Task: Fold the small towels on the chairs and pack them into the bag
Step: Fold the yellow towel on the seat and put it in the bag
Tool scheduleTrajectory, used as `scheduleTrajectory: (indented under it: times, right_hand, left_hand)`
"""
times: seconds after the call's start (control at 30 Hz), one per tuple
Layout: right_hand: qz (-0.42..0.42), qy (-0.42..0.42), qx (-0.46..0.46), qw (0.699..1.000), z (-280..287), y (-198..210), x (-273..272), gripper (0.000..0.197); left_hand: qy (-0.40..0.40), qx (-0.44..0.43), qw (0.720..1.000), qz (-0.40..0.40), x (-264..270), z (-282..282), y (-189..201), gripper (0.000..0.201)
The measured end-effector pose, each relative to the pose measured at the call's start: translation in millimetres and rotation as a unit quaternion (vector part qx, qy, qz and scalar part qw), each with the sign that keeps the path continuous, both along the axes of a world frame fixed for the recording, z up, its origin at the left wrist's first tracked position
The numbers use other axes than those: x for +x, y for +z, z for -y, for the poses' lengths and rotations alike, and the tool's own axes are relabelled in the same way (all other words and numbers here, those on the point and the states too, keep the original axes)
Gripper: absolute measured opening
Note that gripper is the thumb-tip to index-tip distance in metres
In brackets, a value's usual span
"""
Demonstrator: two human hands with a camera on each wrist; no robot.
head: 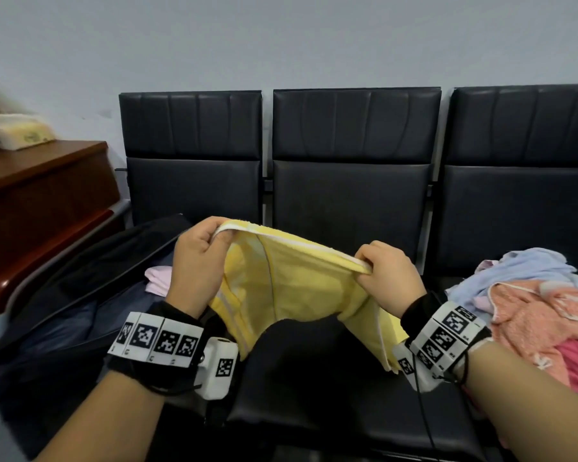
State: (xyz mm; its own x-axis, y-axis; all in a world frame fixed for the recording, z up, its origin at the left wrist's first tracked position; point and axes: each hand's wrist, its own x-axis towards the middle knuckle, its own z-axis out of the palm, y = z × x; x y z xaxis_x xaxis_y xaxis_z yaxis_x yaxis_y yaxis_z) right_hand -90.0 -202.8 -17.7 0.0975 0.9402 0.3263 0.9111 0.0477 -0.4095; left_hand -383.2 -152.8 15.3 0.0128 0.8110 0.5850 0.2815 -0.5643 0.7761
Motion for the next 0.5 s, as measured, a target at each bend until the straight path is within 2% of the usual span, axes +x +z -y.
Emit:
scheduleTrajectory:
  times: [0.2,0.37,0.5]
  right_hand:
    - [0.019,-0.040,-0.050,0.998,0.8,4.9,8.7,0.017]
    - [0.015,-0.063,-0.031,0.997,4.1,6.7,23.9,0.018]
    - [-0.011,-0.070,-0.026,0.997,4.4,6.3,37.3,0.016]
  left_hand:
    - [0.055,-0.004,0.998,0.040,-12.2,-4.7,1.2,0.028]
    - [0.135,-0.026,0.989,0.061,-33.5,-19.3,-0.5,0.020]
    - [0.175,-0.045,0.982,0.051,-51.1,-29.6,-7.9,0.023]
